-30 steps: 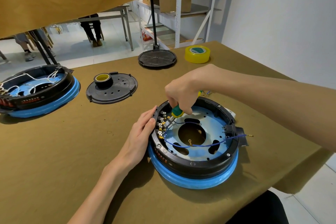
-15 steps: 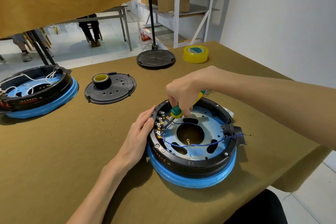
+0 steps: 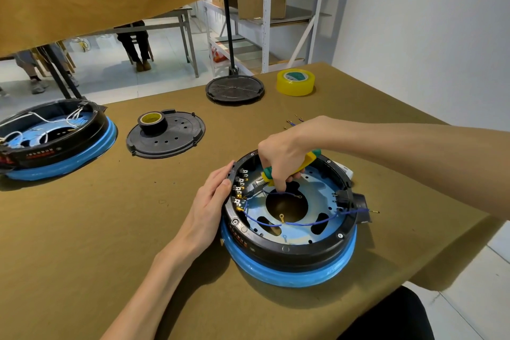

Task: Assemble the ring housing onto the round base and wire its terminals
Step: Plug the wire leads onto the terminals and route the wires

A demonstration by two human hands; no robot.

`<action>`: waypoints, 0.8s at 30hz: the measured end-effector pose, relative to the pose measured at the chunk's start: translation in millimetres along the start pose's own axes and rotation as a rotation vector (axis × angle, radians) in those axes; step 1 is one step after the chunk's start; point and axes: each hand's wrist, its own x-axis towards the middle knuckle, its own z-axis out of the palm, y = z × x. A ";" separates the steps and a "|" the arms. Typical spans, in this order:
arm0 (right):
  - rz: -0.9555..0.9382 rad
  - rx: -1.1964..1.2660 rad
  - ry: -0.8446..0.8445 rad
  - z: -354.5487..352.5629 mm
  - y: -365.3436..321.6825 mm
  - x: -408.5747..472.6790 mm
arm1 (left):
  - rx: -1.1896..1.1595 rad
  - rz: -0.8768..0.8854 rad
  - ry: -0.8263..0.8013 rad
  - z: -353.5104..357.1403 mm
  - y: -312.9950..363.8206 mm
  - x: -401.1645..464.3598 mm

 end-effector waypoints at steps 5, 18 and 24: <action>-0.006 0.074 -0.035 5.5 5.7 1.3 | -0.005 -0.007 -0.002 0.3 0.9 -0.1; 0.057 0.201 -0.127 1.0 5.0 7.7 | -0.019 -0.010 0.004 2.3 4.6 -0.1; 0.077 0.207 -0.114 -0.7 3.5 9.8 | -0.012 -0.018 0.009 1.9 4.4 0.4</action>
